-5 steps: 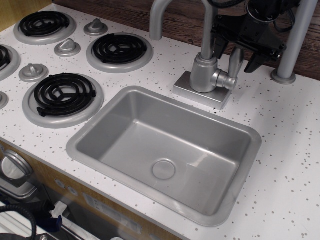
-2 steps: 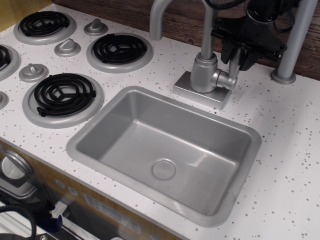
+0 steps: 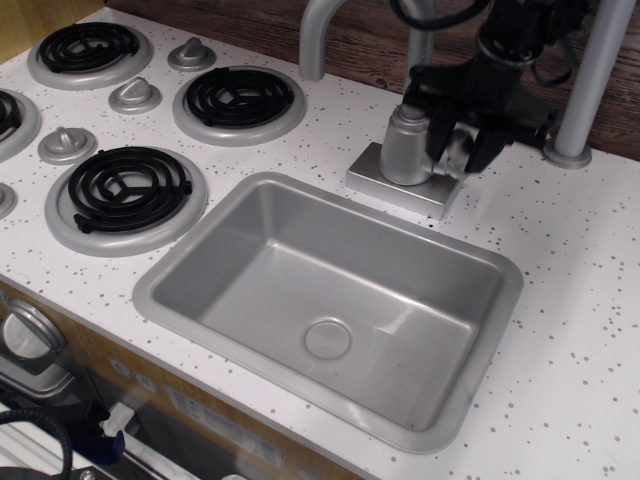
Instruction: Lever vertical to front
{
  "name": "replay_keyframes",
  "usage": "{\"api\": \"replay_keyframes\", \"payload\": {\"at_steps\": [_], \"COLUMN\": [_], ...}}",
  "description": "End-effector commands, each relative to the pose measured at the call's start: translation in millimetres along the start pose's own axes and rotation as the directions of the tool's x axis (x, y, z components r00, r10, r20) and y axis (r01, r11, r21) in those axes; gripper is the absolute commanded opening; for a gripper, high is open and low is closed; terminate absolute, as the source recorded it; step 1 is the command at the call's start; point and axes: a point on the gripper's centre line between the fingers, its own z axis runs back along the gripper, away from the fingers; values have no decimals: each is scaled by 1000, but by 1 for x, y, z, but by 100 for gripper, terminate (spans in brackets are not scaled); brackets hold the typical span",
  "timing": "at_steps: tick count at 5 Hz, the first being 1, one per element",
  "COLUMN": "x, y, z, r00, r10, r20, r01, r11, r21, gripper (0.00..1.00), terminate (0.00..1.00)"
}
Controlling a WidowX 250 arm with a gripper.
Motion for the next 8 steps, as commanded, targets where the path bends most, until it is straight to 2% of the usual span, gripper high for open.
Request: {"api": "replay_keyframes", "payload": {"at_steps": [1, 4, 7, 8], "x": [-9, -17, -19, -19], "y": [4, -5, -6, -5], "z": [8, -17, -25, -19], "r00": [998, 998, 998, 998], "r10": [-14, -8, -9, -16], "r20": [-62, -67, -54, -64], "r01": [10, -1, 0, 6], "r11": [998, 991, 989, 988], "r21": [-63, -133, -151, -154], "gripper": [0, 0, 0, 100], "terminate": [0, 0, 0, 0]}}
